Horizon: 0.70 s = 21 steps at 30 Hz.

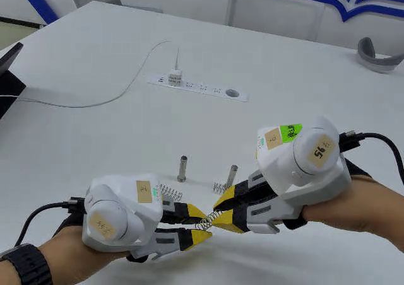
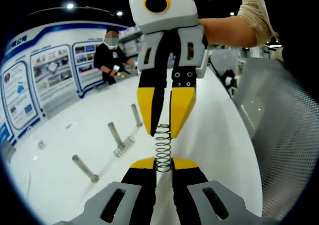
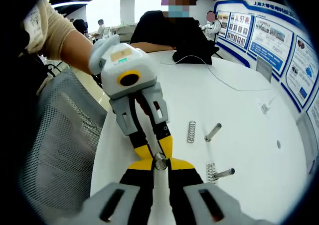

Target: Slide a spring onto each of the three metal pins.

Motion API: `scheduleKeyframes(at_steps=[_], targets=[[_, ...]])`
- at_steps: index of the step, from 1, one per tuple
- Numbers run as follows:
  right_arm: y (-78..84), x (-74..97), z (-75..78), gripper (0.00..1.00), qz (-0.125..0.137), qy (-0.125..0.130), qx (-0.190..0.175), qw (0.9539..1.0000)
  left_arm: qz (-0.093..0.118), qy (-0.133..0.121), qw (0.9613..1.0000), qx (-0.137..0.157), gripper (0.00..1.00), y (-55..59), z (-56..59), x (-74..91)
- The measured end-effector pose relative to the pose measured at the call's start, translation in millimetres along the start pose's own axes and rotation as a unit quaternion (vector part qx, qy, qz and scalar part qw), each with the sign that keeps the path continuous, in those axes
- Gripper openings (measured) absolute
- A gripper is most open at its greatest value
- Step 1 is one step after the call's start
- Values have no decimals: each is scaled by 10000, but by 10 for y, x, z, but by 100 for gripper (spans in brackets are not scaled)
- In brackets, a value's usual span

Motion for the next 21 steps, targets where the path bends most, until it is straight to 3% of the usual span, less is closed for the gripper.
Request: scheduleKeyframes(at_steps=[21], targets=[[-59, -43, -10, 16, -142, -2, 14, 9999, 71, 4, 9999, 114, 11, -9, -7, -10]])
Point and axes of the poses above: the centre of the closed fingertips' face, and the gripper's own axes: x roughly backward along the fingers, z roughly to its right, y roughly out of its underside, the point moved 10 cm from there along x, roughly backward along the fingers, and after that the axes turned 4 degrees about -x, right-handed, at the moved point
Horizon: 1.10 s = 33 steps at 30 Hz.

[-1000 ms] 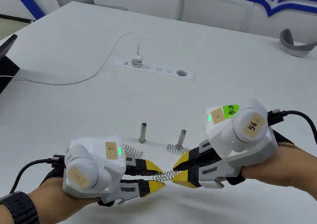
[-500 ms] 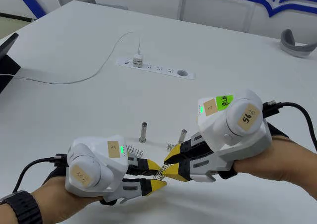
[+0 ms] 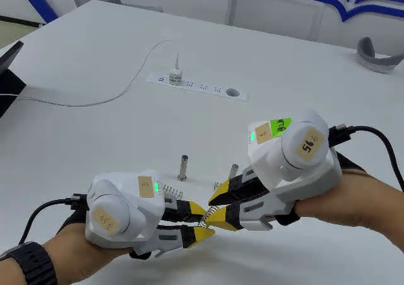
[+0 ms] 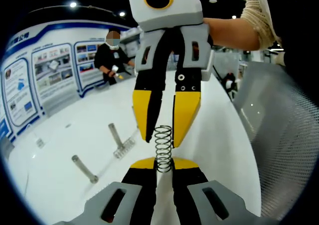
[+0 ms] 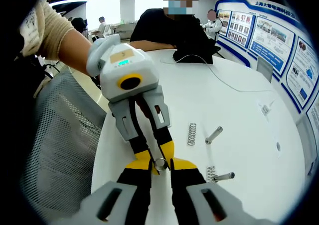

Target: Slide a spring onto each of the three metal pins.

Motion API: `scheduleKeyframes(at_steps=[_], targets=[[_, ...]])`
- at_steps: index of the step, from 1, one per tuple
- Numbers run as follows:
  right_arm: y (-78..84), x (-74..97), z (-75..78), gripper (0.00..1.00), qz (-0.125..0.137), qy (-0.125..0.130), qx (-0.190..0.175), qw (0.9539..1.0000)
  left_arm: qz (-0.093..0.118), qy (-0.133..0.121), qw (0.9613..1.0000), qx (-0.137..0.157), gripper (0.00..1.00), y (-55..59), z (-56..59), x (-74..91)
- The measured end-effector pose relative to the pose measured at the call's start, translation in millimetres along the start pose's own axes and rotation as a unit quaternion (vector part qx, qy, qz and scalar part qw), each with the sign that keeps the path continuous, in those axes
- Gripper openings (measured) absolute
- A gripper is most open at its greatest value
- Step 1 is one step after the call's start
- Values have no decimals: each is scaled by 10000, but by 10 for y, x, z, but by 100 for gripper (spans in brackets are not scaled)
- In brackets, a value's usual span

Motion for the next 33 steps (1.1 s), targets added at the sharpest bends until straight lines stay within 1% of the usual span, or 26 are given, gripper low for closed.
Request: scheduleKeyframes(at_steps=[6, 12, 16, 21, 26, 30, 33], targets=[[17, -19, 12, 16, -96, 1, -17, 10000, 39, -24, 10000, 11, 11, -9, -30, 2], [10, -45, 19, 15, -123, 13, -43, 9999, 68, -16, 10000, 9, 11, -16, -31, -3], [5, -48, 22, 12, -139, 40, -33, 9999, 84, -8, 10000, 4, 11, -23, -33, 2], [-7, -41, 37, 12, -151, 80, -49, 9998, 110, -40, 9999, 23, 11, -32, -46, 9], [-15, -45, 43, 12, -198, 85, -39, 9998, 127, -76, 9999, -31, 11, -33, -45, -1], [-17, -28, 51, 12, -180, 124, -44, 9998, 164, -118, 9998, 10, 12, -22, -55, 17], [-14, 14, 77, 12, -162, 168, -90, 9997, 170, -159, 9997, 69, 15, -10, -70, 41]])
Point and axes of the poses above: the centre of the closed fingertips' face, and the gripper's own axes: x roughly backward along the fingers, z roughly to its right, y roughly out of its underside, the point moved 10 cm from there along x, roughly backward along the fingers, and after that the axes turned 4 degrees about -x, right-handed, at the moved point
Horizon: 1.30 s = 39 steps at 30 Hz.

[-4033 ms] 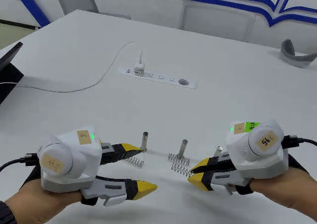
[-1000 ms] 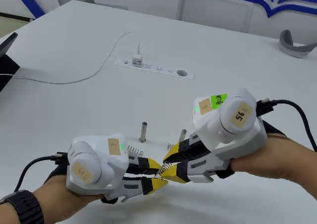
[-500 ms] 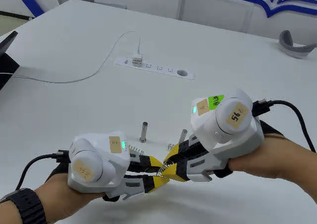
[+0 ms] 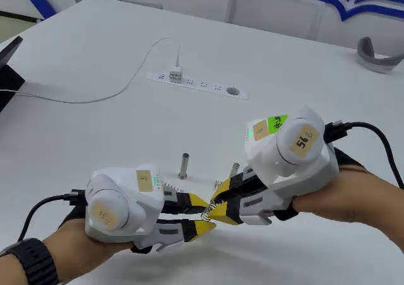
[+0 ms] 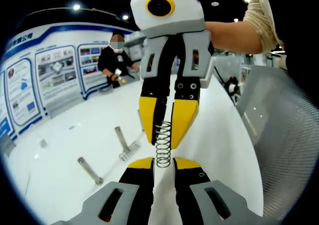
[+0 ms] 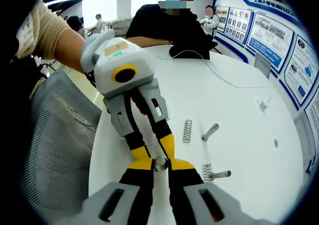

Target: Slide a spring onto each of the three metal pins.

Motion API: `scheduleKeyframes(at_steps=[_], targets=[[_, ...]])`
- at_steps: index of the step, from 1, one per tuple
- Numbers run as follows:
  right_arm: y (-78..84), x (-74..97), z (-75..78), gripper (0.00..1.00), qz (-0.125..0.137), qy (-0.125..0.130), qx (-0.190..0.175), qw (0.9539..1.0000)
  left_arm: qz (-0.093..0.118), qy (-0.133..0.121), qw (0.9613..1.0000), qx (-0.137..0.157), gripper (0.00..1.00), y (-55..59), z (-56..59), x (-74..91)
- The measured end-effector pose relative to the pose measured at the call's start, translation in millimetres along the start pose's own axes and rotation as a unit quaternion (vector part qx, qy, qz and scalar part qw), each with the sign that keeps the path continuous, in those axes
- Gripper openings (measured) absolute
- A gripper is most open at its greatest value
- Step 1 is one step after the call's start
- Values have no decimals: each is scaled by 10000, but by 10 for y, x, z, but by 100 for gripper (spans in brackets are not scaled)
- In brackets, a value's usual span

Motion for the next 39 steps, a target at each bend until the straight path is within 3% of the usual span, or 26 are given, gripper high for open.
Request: scheduleKeyframes(at_steps=[14, 24, 39], targets=[[99, 231, 138, 12, -10, 343, -219, 9992, 53, -387, 9988, 286, 29, 76, -98, 220], [175, 426, 266, 12, -16, 634, -441, 9970, 29, -799, 9957, 462, 40, 155, -250, 418], [294, 771, 460, 12, -116, 1029, -710, 9921, 0, -1098, 9917, 669, 58, 214, -343, 493]])
Point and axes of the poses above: the centre of the closed fingertips' face, and the gripper's own axes: x roughly backward along the fingers, z roughly to its right, y roughly out of its underside, the point moved 10 cm from there along x, roughly backward along the fingers, and after that the axes turned 4 degrees about -x, right-handed, at the moved point
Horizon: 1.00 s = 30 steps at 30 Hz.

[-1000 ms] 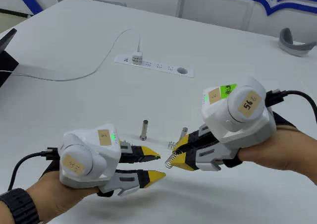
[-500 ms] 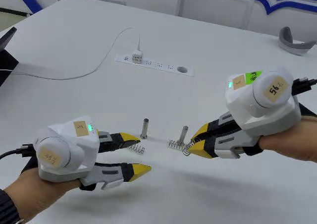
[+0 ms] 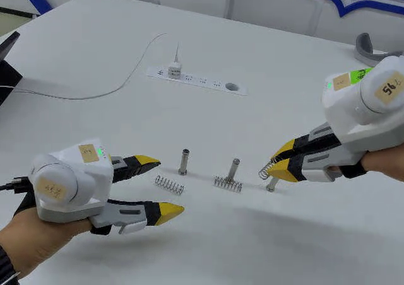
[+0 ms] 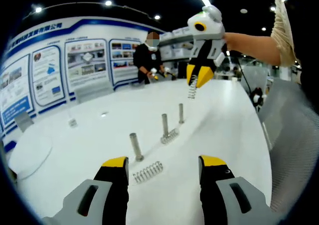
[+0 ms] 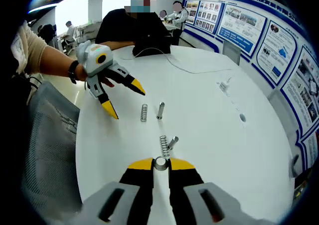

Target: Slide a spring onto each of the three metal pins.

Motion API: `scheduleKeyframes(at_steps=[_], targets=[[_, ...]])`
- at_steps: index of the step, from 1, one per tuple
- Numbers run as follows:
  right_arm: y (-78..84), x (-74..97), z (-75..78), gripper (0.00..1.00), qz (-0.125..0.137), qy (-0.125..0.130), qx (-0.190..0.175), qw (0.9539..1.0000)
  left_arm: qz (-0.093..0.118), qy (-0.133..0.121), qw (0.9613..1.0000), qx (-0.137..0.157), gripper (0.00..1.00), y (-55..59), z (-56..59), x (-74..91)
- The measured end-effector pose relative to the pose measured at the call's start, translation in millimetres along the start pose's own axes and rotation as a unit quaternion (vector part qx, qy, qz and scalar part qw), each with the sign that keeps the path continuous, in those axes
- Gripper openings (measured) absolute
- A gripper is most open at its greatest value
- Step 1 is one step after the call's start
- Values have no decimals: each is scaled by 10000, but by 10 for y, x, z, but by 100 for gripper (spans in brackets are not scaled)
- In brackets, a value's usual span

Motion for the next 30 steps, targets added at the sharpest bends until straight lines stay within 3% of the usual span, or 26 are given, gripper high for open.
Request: scheduleKeyframes(at_steps=[8, 14, 30], targets=[[60, 130, 218, 12, -103, 238, -129, 9996, -15, -67, 10000, 55, 64, -6, -11, 3], [98, 71, 368, 12, -343, 314, -135, 9988, -28, -112, 9999, 77, 66, -14, -15, 16], [171, -201, 493, 12, -834, 21, -132, 9964, -58, -98, 9999, 62, 66, -7, -3, 20]])
Point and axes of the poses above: the centre of the closed fingertips' face, and the gripper's own axes: x roughly backward along the fingers, z roughly to its right, y roughly out of its underside, the point moved 10 cm from there along x, roughly backward along the fingers, and after that the axes turned 4 degrees about -x, right-handed, at the moved point
